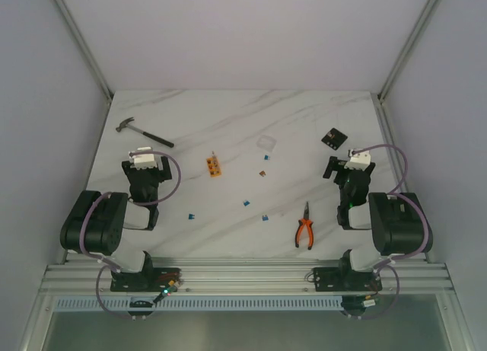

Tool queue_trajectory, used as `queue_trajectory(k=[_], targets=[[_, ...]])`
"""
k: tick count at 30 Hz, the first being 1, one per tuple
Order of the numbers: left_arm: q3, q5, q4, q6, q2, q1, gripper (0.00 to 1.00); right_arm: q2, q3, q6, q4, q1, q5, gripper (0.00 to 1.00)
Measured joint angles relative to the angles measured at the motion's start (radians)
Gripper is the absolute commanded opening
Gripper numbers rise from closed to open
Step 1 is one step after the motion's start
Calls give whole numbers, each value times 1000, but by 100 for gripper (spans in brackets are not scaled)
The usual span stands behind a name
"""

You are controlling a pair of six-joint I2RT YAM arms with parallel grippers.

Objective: Snap on the fuse box
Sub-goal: Pick up the fuse box base from the center of the board.

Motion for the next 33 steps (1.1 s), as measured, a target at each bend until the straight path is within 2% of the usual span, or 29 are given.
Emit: queue_trajectory(k=[12, 15, 19, 24, 28, 33], targets=[[0, 0, 0, 0, 0, 0, 100, -1, 0, 0, -3, 0, 0, 100], [0, 0, -2, 0, 0, 0, 100, -30, 31, 3, -93, 0, 2, 100], [43, -25, -133, -13, -50, 0, 100, -76, 169, 14, -275, 0, 7, 100], [132, -84, -301, -78, -212, 4, 100, -72, 370, 61, -521, 0, 24, 100], [195, -90, -447, -208, -308, 39, 100, 43, 590, 107, -720, 0, 39, 100], [232, -41, -612, -343, -348, 66, 100, 232, 825, 187, -932, 0, 77, 100]])
